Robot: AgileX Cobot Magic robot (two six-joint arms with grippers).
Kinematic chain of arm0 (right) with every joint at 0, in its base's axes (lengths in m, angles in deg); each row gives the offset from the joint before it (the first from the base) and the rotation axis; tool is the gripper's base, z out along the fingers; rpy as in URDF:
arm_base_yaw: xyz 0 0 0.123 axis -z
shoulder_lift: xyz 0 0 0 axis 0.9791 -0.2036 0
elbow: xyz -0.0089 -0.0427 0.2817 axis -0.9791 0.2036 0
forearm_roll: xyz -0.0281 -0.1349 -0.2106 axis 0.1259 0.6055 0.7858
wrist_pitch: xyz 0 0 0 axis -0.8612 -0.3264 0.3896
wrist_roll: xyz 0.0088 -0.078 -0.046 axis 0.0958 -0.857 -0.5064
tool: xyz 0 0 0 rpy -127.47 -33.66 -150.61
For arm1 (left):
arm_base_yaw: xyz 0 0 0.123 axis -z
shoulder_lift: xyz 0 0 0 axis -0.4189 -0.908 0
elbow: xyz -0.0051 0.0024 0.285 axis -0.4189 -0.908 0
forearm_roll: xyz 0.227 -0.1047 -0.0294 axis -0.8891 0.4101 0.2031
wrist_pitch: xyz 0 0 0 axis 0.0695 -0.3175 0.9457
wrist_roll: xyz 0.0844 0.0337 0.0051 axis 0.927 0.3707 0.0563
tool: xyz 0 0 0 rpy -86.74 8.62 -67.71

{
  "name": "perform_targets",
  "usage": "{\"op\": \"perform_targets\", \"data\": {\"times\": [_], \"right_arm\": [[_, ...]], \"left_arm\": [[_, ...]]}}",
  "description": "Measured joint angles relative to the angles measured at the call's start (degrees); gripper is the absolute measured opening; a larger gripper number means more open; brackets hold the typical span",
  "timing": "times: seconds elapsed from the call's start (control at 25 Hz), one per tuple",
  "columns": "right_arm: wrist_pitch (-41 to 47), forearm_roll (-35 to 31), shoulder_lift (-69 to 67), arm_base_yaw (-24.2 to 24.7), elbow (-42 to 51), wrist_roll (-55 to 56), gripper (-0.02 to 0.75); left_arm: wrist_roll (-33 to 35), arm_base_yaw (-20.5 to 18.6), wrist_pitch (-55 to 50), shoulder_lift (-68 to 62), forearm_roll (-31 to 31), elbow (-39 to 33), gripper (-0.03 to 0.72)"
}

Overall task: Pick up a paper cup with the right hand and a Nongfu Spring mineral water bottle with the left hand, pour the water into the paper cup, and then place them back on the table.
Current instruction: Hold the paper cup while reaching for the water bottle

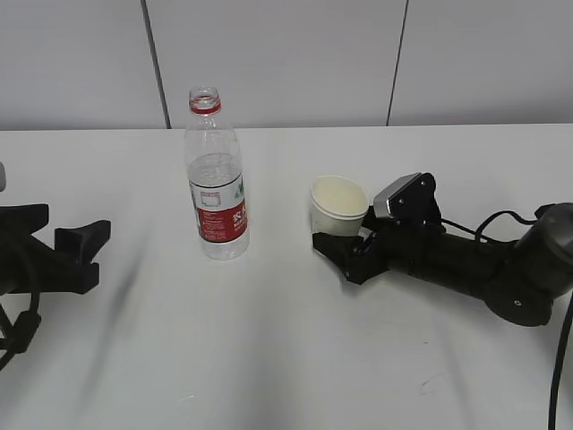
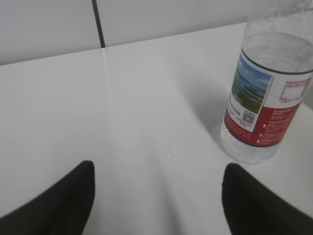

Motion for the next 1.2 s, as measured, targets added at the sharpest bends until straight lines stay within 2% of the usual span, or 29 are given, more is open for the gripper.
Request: {"op": "perform_targets", "data": {"times": [0.08, 0.28, 0.36, 0.64, 1.2], "right_arm": [[0.0, 0.2, -0.1, 0.0, -0.1, 0.0, 0.644], [-0.2, 1.1, -0.1, 0.0, -0.1, 0.0, 0.534], [-0.5, 1.4, -0.1, 0.0, -0.2, 0.0, 0.516], [-0.9, 2.4, -0.1, 0.0, -0.2, 0.0, 0.505], [2.8, 4.1, 6.5, 0.0, -0.2, 0.0, 0.505]], "left_arm": [[-0.5, 0.0, 0.6, -0.6, -1.2, 0.0, 0.499], [-1.9, 0.0, 4.0, -4.3, -3.7, 0.0, 0.499], [-2.8, 0.0, 6.2, -5.8, -4.8, 0.0, 0.499], [-3.6, 0.0, 15.8, -12.6, -10.1, 0.9, 0.499], [-11.0, 0.0, 16.4, -23.2, -20.0, 13.1, 0.519]]}}
